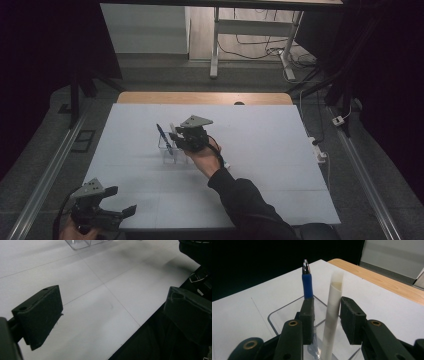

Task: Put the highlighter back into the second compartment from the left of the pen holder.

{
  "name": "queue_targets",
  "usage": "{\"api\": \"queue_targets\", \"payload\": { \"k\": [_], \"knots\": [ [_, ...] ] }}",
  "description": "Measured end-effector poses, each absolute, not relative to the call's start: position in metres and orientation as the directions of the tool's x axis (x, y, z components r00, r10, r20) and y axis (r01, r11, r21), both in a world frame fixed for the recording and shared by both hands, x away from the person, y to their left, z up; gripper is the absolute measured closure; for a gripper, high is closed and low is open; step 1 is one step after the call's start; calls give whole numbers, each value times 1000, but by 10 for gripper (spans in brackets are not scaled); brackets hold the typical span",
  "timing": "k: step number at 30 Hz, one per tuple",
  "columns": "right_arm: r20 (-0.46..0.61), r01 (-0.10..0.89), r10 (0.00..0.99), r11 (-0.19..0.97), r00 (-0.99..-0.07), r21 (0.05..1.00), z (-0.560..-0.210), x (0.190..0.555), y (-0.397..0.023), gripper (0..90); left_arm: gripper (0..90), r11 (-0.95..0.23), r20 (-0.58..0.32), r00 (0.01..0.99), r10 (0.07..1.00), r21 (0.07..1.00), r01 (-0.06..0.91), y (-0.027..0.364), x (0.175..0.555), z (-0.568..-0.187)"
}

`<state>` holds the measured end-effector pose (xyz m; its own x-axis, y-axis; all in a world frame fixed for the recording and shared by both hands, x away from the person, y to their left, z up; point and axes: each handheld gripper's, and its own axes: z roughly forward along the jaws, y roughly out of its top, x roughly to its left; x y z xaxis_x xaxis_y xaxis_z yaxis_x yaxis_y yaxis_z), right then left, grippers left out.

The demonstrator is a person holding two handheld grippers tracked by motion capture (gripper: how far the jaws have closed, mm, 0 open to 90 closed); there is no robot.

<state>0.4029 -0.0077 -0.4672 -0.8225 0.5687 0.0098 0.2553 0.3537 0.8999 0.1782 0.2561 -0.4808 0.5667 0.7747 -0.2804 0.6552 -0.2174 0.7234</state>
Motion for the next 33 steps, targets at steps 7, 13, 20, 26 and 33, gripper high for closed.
{"api": "queue_targets", "payload": {
  "k": [7, 13, 20, 26, 33],
  "knots": [
    [27, 271, 558, 361, -830, 892, -459, 402, -12, 540, 21, -217, -281, 566, 775, 723, 656, 256, 178, -481],
    [41, 284, 544, 370, -838, 885, -450, 402, -16, 456, 21, -216, -282, 565, 776, 722, 657, 256, 178, -481],
    [68, 298, 500, 397, -863, 868, -443, 400, -20, 350, 21, -216, -282, 565, 776, 722, 657, 256, 178, -481],
    [70, 282, 457, 416, -887, 864, -438, 397, -24, 286, 21, -215, -283, 563, 776, 722, 658, 256, 179, -481],
    [64, 268, 420, 447, -905, 853, -433, 395, -29, 219, 21, -215, -283, 563, 777, 721, 659, 256, 179, -481]
  ]
}}
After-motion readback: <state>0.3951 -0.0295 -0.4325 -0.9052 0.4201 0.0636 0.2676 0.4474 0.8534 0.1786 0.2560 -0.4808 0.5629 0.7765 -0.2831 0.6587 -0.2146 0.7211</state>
